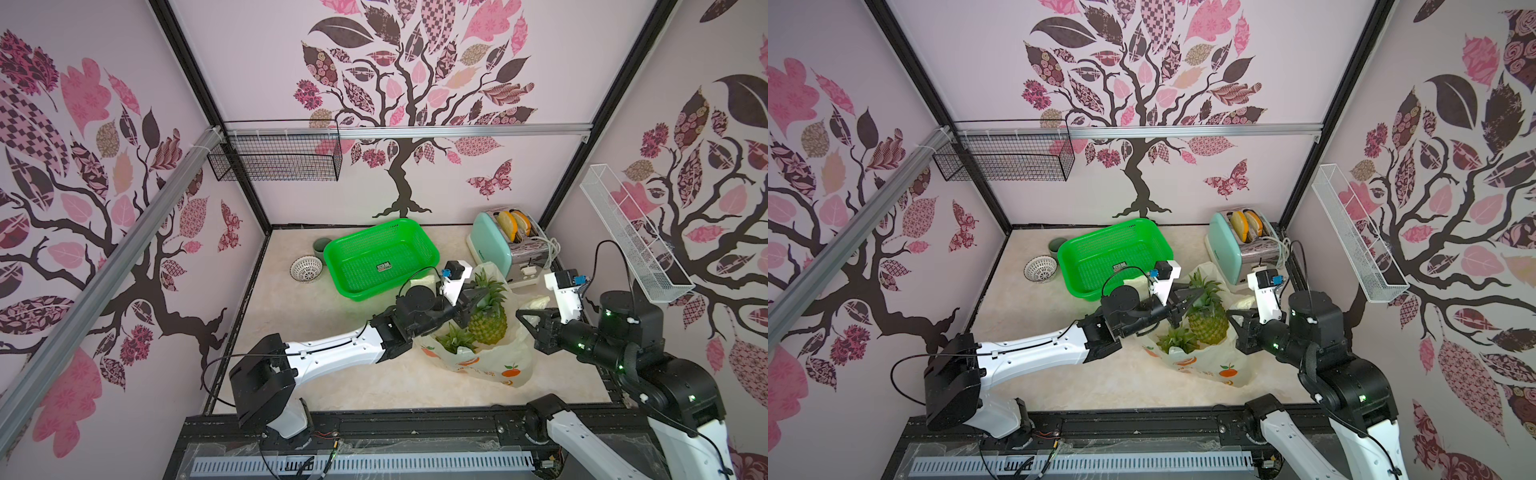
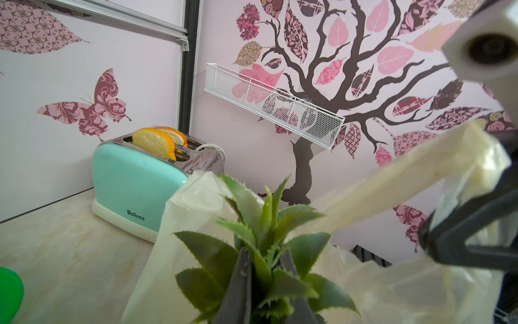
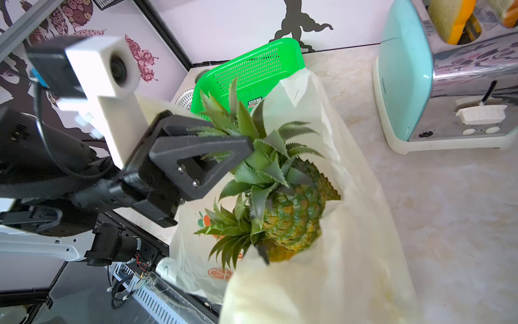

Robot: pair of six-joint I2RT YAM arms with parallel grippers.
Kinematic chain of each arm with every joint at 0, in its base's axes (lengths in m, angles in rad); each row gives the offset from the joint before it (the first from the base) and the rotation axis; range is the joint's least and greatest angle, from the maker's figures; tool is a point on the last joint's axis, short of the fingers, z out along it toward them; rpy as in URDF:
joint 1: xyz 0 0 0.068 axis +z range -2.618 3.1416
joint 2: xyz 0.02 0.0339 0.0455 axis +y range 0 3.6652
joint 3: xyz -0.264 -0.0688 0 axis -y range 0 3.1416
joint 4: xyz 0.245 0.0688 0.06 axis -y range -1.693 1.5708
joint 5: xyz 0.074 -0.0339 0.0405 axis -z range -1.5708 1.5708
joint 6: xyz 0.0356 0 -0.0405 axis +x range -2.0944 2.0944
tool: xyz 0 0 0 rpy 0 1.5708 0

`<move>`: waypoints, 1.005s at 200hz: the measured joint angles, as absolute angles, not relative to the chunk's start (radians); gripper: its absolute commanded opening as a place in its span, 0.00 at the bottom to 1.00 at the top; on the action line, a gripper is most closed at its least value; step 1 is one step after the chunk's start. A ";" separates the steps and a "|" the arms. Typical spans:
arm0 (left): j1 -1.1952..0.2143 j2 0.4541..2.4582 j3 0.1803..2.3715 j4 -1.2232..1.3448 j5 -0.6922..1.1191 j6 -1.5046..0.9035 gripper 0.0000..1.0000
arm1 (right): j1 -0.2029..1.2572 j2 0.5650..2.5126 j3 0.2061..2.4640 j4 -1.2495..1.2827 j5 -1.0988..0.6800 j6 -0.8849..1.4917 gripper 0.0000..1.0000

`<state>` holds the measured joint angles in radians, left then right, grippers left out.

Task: Place the pineapple into a plastic bag & tie a knot
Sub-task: Place the pineapple in the plastic bag.

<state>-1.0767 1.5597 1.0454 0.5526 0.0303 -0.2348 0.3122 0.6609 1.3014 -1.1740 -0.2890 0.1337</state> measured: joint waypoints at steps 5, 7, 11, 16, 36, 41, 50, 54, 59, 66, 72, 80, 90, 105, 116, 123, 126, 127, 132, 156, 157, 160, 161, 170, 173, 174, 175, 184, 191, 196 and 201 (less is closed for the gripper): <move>-1.079 1.560 1.028 0.560 0.031 -0.226 0.00 | 0.312 0.662 1.302 -1.174 -0.289 0.134 0.00; -1.080 1.560 1.019 0.561 0.032 -0.222 0.00 | 0.312 0.662 1.303 -1.174 -0.290 0.134 0.00; -1.081 1.560 1.009 0.561 0.035 -0.213 0.00 | 0.312 0.664 1.303 -1.174 -0.291 0.134 0.00; -1.082 1.560 0.995 0.562 0.036 -0.207 0.00 | 0.312 0.665 1.303 -1.173 -0.292 0.134 0.00; -1.087 1.563 0.969 0.583 0.041 -0.188 0.13 | 0.312 0.673 1.309 -1.174 -0.295 0.134 0.00; -1.087 1.563 0.966 0.588 0.041 -0.184 0.20 | 0.312 0.675 1.311 -1.173 -0.295 0.133 0.00; -1.089 1.566 0.964 0.595 0.042 -0.169 0.32 | 0.312 0.677 1.313 -1.173 -0.296 0.133 0.00; -1.089 1.566 0.964 0.598 0.042 -0.175 0.37 | 0.312 0.677 1.314 -1.173 -0.295 0.133 0.00; -1.089 1.567 0.964 0.598 0.043 -0.159 0.43 | 0.312 0.677 1.314 -1.173 -0.296 0.133 0.00; -1.090 1.567 0.963 0.598 0.046 -0.147 0.50 | 0.312 0.677 1.314 -1.174 -0.296 0.133 0.00; -1.091 1.567 0.963 0.598 0.043 -0.132 0.56 | 0.312 0.677 1.314 -1.173 -0.296 0.133 0.00; -1.092 1.567 0.963 0.597 0.045 -0.119 0.63 | 0.312 0.677 1.314 -1.173 -0.295 0.133 0.00; -1.093 1.565 0.963 0.594 0.047 -0.083 0.75 | 0.312 0.677 1.314 -1.173 -0.296 0.133 0.00; -1.094 1.549 0.962 0.572 0.057 -0.037 0.88 | 0.312 0.677 1.314 -1.174 -0.295 0.133 0.00; -1.093 1.518 0.961 0.542 0.067 -0.006 0.91 | 0.312 0.679 1.314 -1.173 -0.295 0.133 0.00; -1.093 1.494 0.961 0.522 0.078 0.012 0.92 | 0.312 0.681 1.314 -1.174 -0.294 0.133 0.00; -1.094 1.480 0.961 0.509 0.082 0.025 0.92 | 0.312 0.682 1.314 -1.176 -0.294 0.133 0.00; -1.094 1.477 0.961 0.508 0.084 0.026 0.93 | 0.312 0.683 1.314 -1.176 -0.294 0.133 0.00; -1.093 1.451 0.961 0.490 0.093 0.041 0.93 | 0.312 0.685 1.314 -1.175 -0.294 0.133 0.00; -1.094 1.320 0.961 0.403 0.125 0.087 0.93 | 0.312 0.690 1.314 -1.173 -0.296 0.130 0.00; -1.094 1.315 0.961 0.400 0.125 0.088 0.93 | 0.312 0.690 1.314 -1.173 -0.296 0.130 0.00; -1.094 1.299 0.962 0.387 0.126 0.091 0.94 | 0.312 0.690 1.314 -1.173 -0.296 0.130 0.00; -1.094 1.291 0.963 0.380 0.126 0.093 0.94 | 0.312 0.690 1.314 -1.173 -0.297 0.130 0.00; -1.094 1.249 0.977 0.332 0.118 0.096 0.94 | 0.312 0.690 1.314 -1.173 -0.299 0.130 0.00; -1.094 1.237 0.985 0.315 0.111 0.097 0.94 | 0.312 0.690 1.314 -1.173 -0.299 0.130 0.00; -1.094 1.231 0.991 0.302 0.107 0.096 0.94 | 0.312 0.690 1.314 -1.173 -0.299 0.130 0.00; -1.094 1.229 0.994 0.295 0.106 0.095 0.94 | 0.312 0.690 1.314 -1.173 -0.300 0.130 0.00; -1.095 1.205 1.042 0.212 0.069 0.093 0.97 | 0.312 0.690 1.314 -1.173 -0.301 0.130 0.00; -1.095 1.195 1.088 0.146 0.035 0.085 0.98 | 0.312 0.690 1.314 -1.173 -0.303 0.130 0.00; -1.095 1.192 1.123 0.098 0.009 0.075 0.98 | 0.312 0.690 1.314 -1.173 -0.303 0.130 0.00; -1.095 1.192 1.162 0.047 -0.023 0.070 0.98 | 0.312 0.690 1.314 -1.173 -0.304 0.130 0.00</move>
<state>-1.0946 1.1919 1.1622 0.0467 -0.0235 0.0704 0.3122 0.6899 1.3140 -1.1732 -0.3038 0.1299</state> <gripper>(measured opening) 0.977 0.046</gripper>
